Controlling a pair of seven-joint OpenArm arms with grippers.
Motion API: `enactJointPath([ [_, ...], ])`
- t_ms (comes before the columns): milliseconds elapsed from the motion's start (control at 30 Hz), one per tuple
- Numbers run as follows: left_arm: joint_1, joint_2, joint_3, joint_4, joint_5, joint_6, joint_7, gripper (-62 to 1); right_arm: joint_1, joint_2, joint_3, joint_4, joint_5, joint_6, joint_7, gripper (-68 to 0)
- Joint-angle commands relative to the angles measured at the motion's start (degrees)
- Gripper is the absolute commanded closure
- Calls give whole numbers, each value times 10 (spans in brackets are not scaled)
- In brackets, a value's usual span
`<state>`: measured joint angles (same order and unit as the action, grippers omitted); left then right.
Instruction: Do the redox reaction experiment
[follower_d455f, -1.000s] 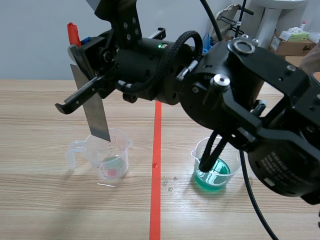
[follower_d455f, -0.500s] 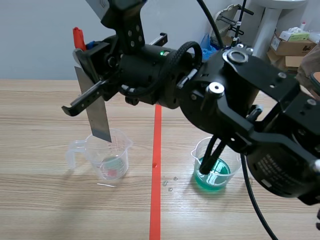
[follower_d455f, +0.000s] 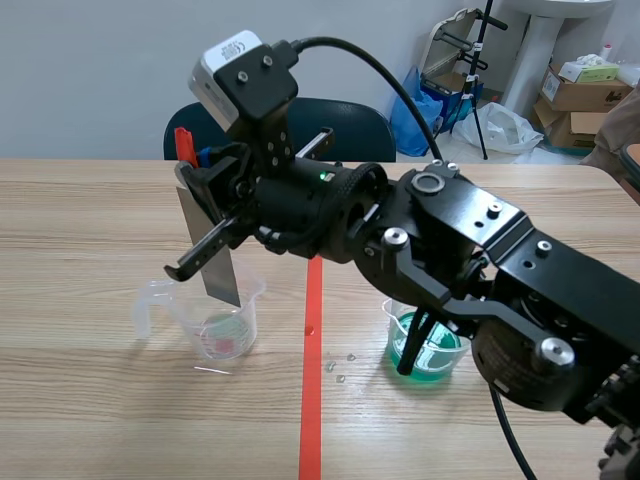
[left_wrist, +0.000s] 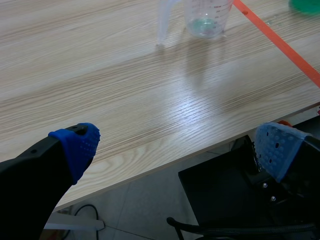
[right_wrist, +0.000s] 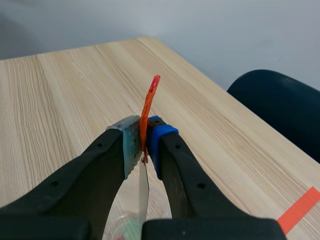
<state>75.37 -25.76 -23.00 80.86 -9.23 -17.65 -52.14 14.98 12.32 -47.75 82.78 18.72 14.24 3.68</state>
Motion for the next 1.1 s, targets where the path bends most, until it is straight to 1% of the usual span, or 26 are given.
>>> enactJointPath([
  [0,1,1,3,6,-3,-1,-8,-623,7,-7,0,-3,-6,7,23,-13],
  [300,1,1,3,6,-3,-1,-8,-623,7,-23,0,-66,-95,10,93,-13],
  [433,1,1,3,6,-3,-1,-8,-623,7,-25,0,-77,-138,37,114,-13],
  [633,1,1,3,6,-3,-1,-8,-623,7,-25,0,-81,-193,38,144,-13],
  [867,1,1,3,6,-3,-1,-8,-623,7,-25,0,-83,-229,38,153,-13],
  [1067,1,1,3,6,-3,-1,-8,-623,11,-27,0,-118,-243,38,200,-13],
])
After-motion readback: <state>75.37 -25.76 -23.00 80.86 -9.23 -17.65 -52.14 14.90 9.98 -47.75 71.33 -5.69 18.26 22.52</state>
